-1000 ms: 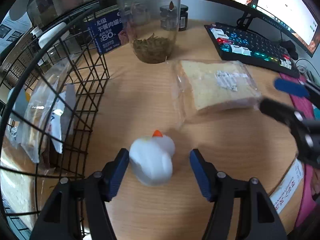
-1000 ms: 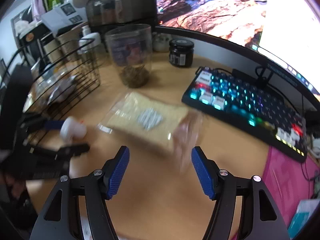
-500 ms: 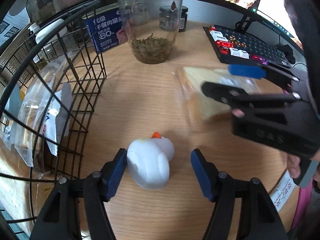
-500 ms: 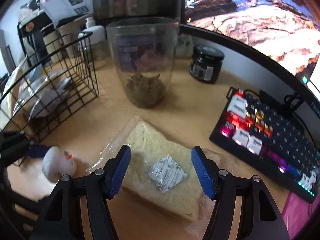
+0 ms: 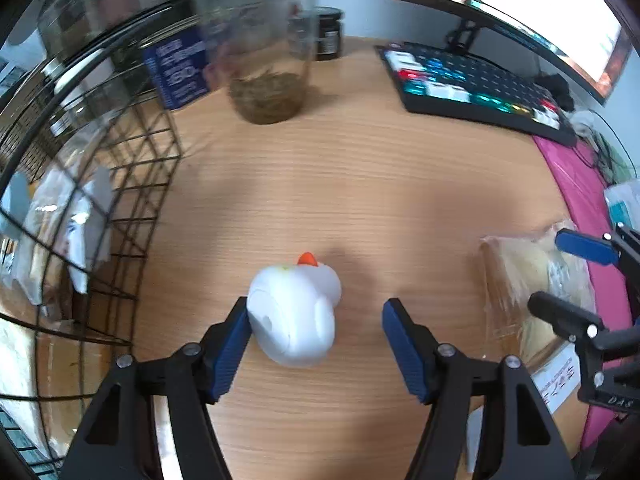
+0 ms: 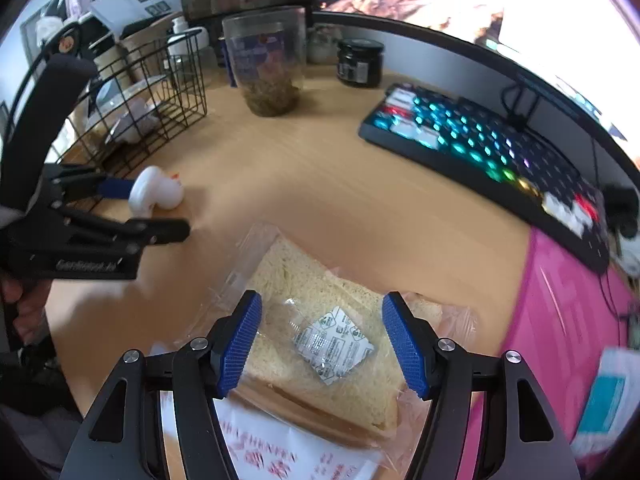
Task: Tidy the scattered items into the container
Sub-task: 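Grasp the white rubber duck with the left gripper, then grasp the bagged bread slice with the right gripper while the left gripper holds the duck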
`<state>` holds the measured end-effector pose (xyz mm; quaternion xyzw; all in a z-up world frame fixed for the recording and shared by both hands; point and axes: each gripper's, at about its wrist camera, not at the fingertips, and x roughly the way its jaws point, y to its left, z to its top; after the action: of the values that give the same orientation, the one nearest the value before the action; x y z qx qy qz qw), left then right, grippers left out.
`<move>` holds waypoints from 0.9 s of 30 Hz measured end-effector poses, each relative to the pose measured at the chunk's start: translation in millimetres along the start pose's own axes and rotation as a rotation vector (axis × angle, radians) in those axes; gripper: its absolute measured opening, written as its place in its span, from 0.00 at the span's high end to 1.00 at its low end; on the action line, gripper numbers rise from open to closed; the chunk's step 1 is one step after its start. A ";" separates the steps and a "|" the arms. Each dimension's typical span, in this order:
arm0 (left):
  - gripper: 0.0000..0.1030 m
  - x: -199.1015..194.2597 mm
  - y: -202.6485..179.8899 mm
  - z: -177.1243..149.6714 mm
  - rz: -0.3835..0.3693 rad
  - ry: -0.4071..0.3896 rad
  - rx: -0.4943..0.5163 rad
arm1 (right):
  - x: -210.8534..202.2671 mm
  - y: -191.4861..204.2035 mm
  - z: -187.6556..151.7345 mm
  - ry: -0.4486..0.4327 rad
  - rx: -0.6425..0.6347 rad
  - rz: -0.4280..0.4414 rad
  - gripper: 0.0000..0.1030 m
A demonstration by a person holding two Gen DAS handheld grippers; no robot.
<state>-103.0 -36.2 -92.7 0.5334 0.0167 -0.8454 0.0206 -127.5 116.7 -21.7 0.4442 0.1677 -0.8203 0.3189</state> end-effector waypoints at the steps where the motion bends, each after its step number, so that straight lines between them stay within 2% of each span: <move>1: 0.30 -0.3 -4.2 -0.5 -0.009 0.006 0.016 | -3.0 -1.1 -3.5 -0.001 0.010 0.002 0.37; 5: 0.30 -4.6 -7.7 0.3 -0.056 0.019 0.020 | -17.6 -5.2 -7.9 -0.027 0.035 0.028 0.37; 10: 0.28 -6.8 -4.2 3.8 -0.006 0.023 0.008 | -35.4 -14.4 -7.0 -0.088 0.065 0.023 0.37; 15: 0.29 -2.3 -1.6 2.8 -0.045 0.022 -0.036 | -34.1 -16.5 -6.6 -0.084 0.057 0.023 0.37; 19: 0.55 0.3 -3.7 1.7 -0.009 0.023 -0.015 | -34.4 -21.4 -8.1 -0.088 0.055 0.017 0.37; 24: 0.55 -1.9 0.3 4.0 -0.027 0.016 -0.024 | -34.9 -29.9 -9.9 -0.079 0.038 0.015 0.37; 26: 0.55 -5.5 1.1 5.2 -0.042 0.012 -0.016 | -37.2 -27.4 -11.6 -0.075 -0.053 0.046 0.37; 27: 0.55 -7.4 1.1 5.6 -0.049 0.010 -0.012 | -40.9 -23.4 -13.5 -0.081 -0.149 0.081 0.37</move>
<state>-104.7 -37.4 -83.6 0.5369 0.0350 -0.8429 0.0030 -118.4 156.9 4.8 0.3918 0.1973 -0.8094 0.3904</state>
